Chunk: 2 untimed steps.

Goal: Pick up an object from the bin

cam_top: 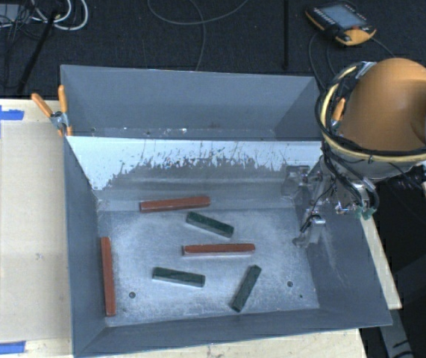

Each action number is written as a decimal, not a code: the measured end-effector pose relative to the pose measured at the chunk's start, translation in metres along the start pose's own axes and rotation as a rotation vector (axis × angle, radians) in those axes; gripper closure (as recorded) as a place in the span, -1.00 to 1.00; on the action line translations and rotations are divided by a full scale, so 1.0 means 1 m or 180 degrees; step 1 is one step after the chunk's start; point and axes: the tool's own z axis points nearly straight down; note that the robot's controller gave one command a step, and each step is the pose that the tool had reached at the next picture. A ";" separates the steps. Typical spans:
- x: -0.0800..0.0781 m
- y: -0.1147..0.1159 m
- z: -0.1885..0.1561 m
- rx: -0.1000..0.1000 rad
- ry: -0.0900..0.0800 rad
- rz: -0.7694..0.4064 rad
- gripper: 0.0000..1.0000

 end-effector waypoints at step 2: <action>0.004 0.024 0.036 0.0009 -0.0026 -0.0128 -1.00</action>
Offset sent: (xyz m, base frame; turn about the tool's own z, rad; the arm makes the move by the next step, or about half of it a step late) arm -0.0168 0.0763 -0.1081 -0.1243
